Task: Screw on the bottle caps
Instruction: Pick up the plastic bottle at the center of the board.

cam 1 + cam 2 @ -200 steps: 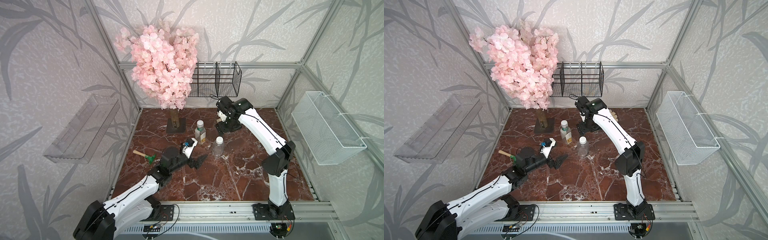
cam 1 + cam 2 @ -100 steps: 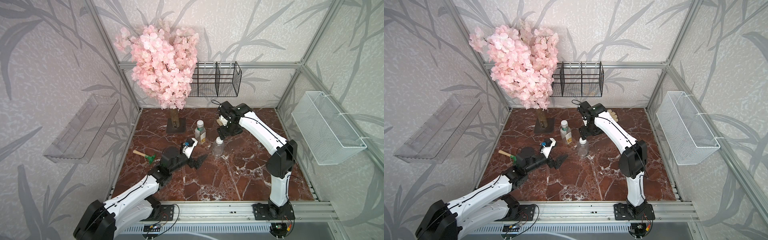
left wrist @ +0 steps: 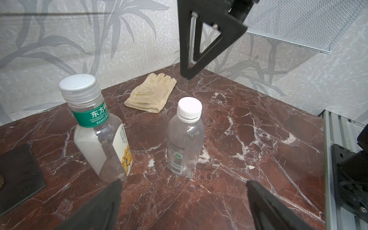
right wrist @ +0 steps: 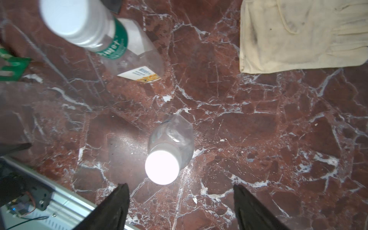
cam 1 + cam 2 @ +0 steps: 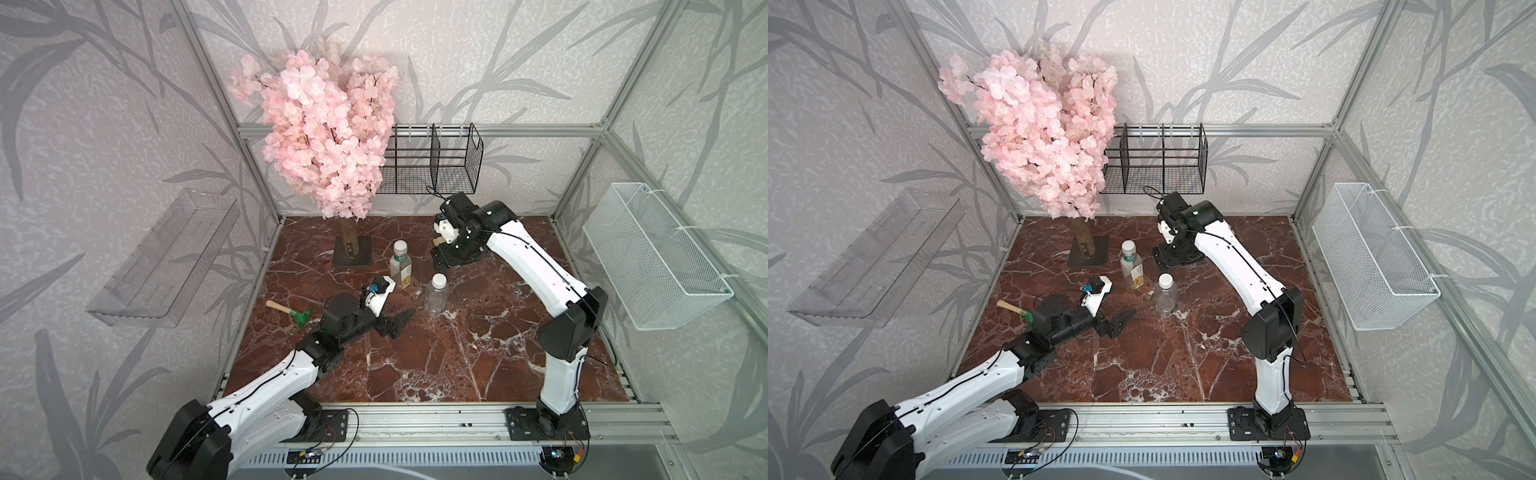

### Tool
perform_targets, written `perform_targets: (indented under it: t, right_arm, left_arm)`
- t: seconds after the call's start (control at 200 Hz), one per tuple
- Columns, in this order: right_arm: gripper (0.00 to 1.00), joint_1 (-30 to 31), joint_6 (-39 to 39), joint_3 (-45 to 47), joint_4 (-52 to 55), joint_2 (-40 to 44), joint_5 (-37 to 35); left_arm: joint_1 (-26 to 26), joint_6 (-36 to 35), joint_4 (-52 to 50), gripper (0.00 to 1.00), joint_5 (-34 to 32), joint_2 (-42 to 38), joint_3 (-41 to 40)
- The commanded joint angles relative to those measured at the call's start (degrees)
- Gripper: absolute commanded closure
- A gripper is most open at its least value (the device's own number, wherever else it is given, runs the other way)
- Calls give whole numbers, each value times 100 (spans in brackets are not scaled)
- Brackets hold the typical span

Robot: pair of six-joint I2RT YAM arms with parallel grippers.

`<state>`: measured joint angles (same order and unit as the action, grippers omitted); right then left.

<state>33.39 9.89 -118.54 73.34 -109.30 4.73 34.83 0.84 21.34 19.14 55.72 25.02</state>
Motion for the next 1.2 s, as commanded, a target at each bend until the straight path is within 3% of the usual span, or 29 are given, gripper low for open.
perform_targets:
  t: [0.0, 0.635, 1.195]
  right_arm:
    - [15, 108, -237, 317, -226, 360, 387]
    - [28, 432, -234, 461, -30, -380, -582]
    - [44, 465, -233, 490, -65, -630, -464]
  left_arm:
    - [31, -106, 32, 0, -24, 10, 153]
    - [28, -107, 0, 0, -42, -16, 148]
    - [36, -117, 11, 0, -50, 18, 144]
